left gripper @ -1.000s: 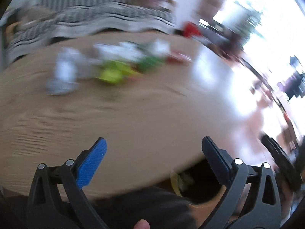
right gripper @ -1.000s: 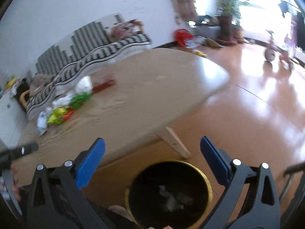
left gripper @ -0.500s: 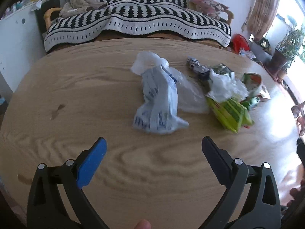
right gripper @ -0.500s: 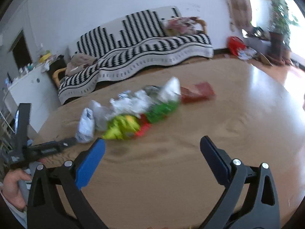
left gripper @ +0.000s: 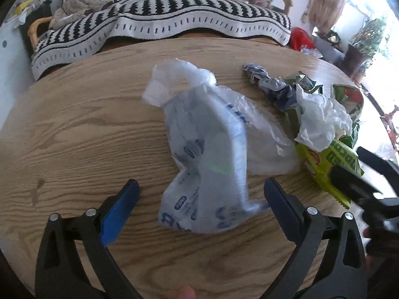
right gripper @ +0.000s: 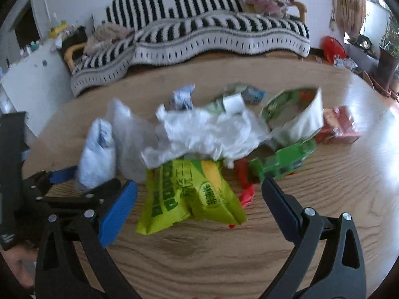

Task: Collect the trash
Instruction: 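Return both tools to the table toward the white plastic bag and popcorn bag, then grasp the white printed plastic bag with the left tool while the right tool grasps the yellow popcorn bag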

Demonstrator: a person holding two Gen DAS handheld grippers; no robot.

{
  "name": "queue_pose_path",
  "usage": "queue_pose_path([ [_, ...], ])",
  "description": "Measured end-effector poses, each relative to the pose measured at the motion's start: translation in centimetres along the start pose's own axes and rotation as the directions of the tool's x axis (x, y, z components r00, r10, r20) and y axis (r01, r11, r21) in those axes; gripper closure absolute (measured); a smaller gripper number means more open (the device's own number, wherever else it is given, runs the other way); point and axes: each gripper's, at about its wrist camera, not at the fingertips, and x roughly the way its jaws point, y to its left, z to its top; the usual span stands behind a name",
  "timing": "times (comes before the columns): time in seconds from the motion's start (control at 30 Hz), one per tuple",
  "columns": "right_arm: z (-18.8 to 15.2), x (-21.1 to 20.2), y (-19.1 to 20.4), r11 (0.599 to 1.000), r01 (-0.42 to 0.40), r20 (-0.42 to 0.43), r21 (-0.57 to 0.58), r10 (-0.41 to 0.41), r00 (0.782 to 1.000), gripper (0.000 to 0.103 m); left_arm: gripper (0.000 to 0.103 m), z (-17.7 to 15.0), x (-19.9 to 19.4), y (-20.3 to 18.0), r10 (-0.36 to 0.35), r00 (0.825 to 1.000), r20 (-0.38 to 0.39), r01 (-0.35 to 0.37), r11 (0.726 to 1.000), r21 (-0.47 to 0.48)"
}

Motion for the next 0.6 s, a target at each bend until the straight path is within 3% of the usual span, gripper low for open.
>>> queue_pose_path([
  [0.13,-0.8,2.1,0.2,1.000,0.019,-0.031,-0.006,-0.019,0.999,0.006,0.006,0.0,0.5,0.0,0.061,0.998,0.009,-0.062,0.998,0.031],
  [0.47,-0.9,3.3,1.6,0.992,0.104,-0.052,-0.069,-0.107,0.993,0.005,0.006,0.7,0.8,2.0,0.065,0.997,0.033,-0.065,0.998,0.020],
  [0.6,-1.2,2.1,-0.1,0.997,0.047,-0.007,0.065,-0.046,0.999,0.006,0.006,0.7,0.7,2.3,0.053,0.998,0.037,-0.054,0.998,0.024],
])
